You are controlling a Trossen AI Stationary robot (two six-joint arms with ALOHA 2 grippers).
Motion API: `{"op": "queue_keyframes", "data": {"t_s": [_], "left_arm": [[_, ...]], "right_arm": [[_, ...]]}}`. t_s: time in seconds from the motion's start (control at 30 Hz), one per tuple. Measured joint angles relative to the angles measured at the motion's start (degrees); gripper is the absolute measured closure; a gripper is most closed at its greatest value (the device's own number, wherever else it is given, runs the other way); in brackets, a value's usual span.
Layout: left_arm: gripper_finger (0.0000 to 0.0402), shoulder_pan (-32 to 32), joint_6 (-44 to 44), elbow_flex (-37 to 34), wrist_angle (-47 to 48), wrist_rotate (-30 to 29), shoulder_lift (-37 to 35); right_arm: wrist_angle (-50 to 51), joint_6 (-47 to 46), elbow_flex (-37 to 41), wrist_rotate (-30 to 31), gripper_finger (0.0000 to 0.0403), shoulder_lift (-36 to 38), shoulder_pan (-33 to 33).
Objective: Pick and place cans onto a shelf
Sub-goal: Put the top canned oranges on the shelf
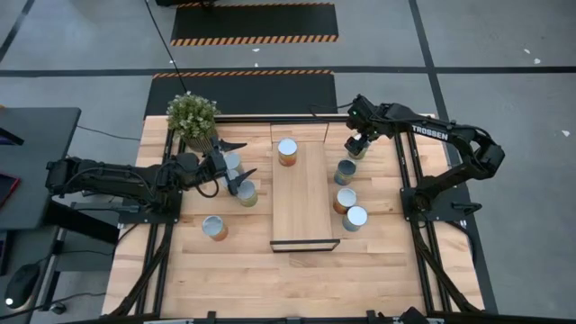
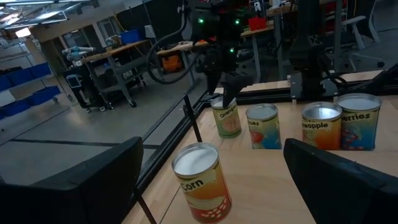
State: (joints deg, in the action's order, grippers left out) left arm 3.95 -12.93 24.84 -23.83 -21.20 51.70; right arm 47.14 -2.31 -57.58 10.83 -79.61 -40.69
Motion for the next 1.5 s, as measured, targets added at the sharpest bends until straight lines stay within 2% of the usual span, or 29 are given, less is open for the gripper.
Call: {"op": "queue_keyframes", "data": {"t_s": [1.5], "left_arm": [[0.0006,0.0,0.4,0.0,-0.3,0.0,0.0]], "right_arm": [[-3.0,-1.2,2.6,-1.5,0.003,0.0,-0.8]]}}
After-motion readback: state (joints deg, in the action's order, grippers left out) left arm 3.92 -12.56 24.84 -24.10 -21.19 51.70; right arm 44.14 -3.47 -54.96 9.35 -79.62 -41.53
